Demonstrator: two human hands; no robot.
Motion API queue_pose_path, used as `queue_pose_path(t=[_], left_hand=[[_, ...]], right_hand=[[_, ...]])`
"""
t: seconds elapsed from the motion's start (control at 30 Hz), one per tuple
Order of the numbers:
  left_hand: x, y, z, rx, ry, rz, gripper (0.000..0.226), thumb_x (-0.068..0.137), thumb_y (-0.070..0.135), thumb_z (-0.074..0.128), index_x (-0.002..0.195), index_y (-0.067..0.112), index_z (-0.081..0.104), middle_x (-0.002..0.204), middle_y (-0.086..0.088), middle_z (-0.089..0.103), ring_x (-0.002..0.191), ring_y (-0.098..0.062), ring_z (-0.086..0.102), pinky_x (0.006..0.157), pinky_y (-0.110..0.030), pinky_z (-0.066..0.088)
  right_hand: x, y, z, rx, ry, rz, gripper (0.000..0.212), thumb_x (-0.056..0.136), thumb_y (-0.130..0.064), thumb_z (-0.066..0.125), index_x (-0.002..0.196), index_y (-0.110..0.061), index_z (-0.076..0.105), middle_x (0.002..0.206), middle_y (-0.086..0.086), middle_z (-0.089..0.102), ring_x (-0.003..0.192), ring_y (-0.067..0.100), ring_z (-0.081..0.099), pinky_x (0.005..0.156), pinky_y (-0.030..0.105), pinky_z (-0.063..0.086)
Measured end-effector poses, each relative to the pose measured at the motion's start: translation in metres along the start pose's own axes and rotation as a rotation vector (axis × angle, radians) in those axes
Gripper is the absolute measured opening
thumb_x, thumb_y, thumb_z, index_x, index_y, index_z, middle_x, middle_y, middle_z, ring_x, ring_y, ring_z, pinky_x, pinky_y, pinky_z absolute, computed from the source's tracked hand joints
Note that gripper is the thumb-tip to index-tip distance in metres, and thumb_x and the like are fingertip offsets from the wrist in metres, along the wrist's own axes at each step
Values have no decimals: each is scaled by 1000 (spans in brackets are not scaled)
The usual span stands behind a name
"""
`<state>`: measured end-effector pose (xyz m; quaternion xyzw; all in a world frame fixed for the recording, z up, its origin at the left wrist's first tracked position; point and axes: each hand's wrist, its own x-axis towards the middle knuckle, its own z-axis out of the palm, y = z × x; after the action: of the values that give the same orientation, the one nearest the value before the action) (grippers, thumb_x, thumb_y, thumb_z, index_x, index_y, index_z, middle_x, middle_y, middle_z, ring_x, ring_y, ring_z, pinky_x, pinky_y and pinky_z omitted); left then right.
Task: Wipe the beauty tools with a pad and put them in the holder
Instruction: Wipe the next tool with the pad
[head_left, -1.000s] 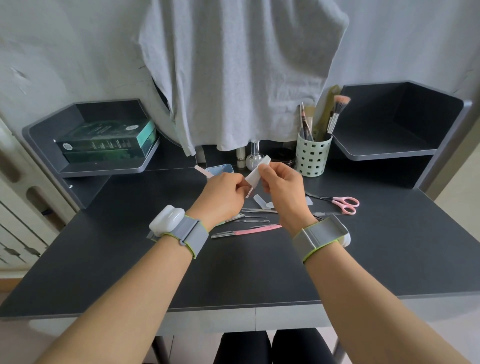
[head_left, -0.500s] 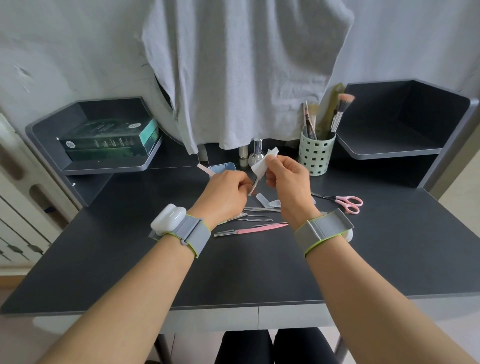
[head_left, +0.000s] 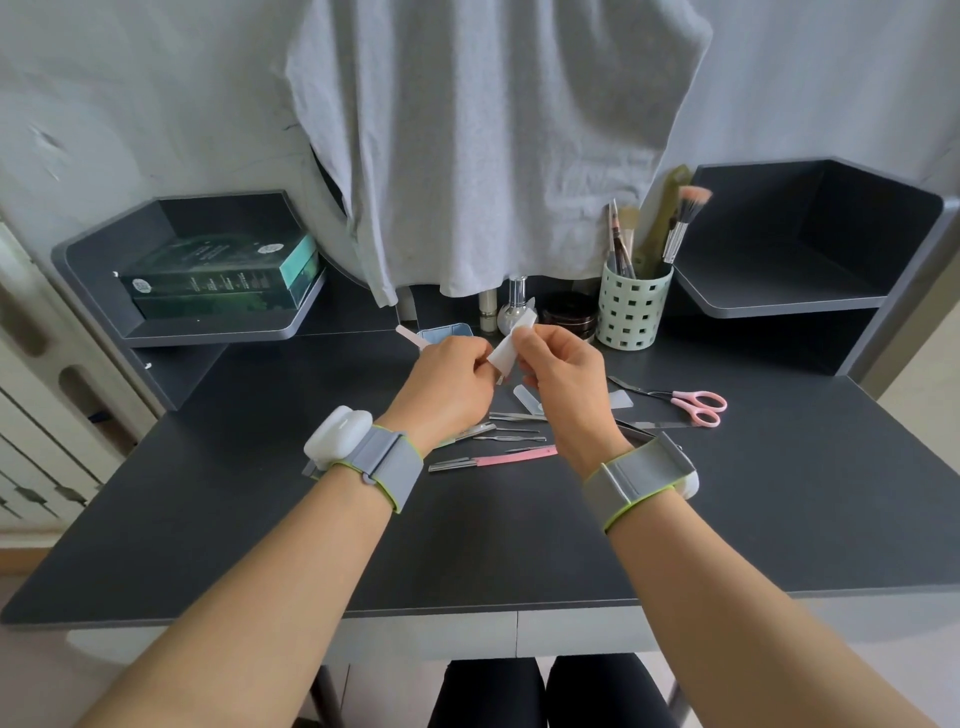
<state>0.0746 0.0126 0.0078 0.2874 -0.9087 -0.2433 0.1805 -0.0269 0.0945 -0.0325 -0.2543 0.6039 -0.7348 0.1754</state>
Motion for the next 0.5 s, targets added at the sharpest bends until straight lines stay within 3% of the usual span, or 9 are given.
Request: queue_pose_path(t=[0.17, 0.33, 0.4, 0.5], left_hand=[[2, 0, -2, -14, 36, -4, 22, 98, 15, 51, 83, 17, 67, 73, 1, 59, 62, -12, 47, 52, -21, 29], [2, -3, -3, -9, 46, 26, 27, 100, 13, 47, 96, 17, 73, 82, -1, 64, 65, -12, 51, 54, -17, 31], [3, -3, -4, -12, 84, 44, 28, 101, 13, 46, 108, 17, 73, 94, 0, 66, 74, -10, 54, 63, -15, 35], [8, -2, -8, -19, 191, 78, 29, 101, 13, 47, 119, 16, 69, 116, -4, 65, 103, -20, 61, 87, -23, 41]], right_hand=[[1, 3, 3, -96, -33, -46, 22, 95, -30, 64, 86, -11, 73, 74, 3, 64, 71, 15, 50, 72, 36, 45], [1, 4, 2, -213, -33, -74, 21, 95, -33, 65, 87, -15, 72, 70, -3, 64, 62, 9, 47, 64, 31, 43], [1, 5, -1, -276, -35, -95, 19, 96, -33, 64, 89, -16, 71, 66, -11, 60, 57, 4, 45, 61, 25, 40], [0, 5, -3, -412, -36, -151, 18, 97, -33, 63, 93, -17, 70, 71, -9, 62, 60, 4, 48, 61, 18, 38]])
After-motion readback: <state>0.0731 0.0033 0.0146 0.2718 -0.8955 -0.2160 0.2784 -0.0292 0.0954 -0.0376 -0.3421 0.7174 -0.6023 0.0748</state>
